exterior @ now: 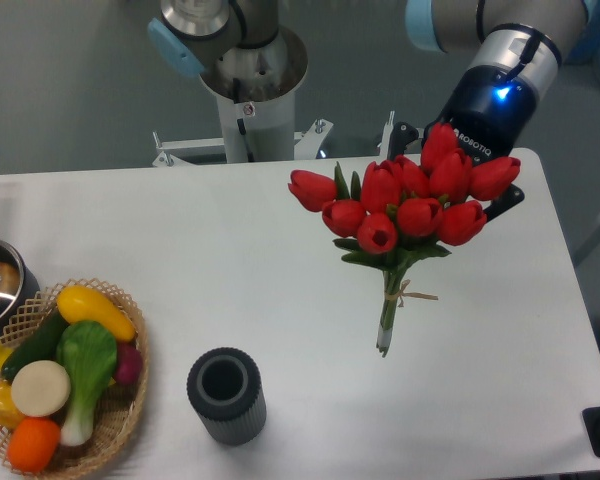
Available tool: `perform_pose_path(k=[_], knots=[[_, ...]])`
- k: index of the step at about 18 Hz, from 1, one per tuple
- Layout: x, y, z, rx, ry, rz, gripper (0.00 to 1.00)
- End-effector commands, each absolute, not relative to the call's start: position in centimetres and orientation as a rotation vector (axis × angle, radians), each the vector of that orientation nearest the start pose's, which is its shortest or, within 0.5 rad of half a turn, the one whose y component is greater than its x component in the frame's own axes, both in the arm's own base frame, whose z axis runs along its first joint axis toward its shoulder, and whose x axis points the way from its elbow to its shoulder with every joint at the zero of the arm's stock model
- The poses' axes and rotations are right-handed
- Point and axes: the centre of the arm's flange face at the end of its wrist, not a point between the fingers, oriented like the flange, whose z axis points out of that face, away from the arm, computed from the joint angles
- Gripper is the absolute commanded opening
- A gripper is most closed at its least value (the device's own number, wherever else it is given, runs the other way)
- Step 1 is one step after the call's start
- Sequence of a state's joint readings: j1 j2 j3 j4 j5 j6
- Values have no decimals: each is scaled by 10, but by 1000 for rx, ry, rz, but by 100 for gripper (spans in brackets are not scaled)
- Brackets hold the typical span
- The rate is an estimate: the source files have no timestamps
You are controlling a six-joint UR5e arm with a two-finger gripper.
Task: Pick up the flowers from the vase
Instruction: 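Carry the tulip bouquet up and away from the vase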
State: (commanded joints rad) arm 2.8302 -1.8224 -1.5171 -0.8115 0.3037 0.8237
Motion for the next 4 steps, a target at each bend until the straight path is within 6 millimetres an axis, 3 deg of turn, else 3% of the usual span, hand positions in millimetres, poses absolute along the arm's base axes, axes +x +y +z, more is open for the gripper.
perform_pose_path(k=[4], knots=[[-494,395,524,-1831,-24,-218,37]])
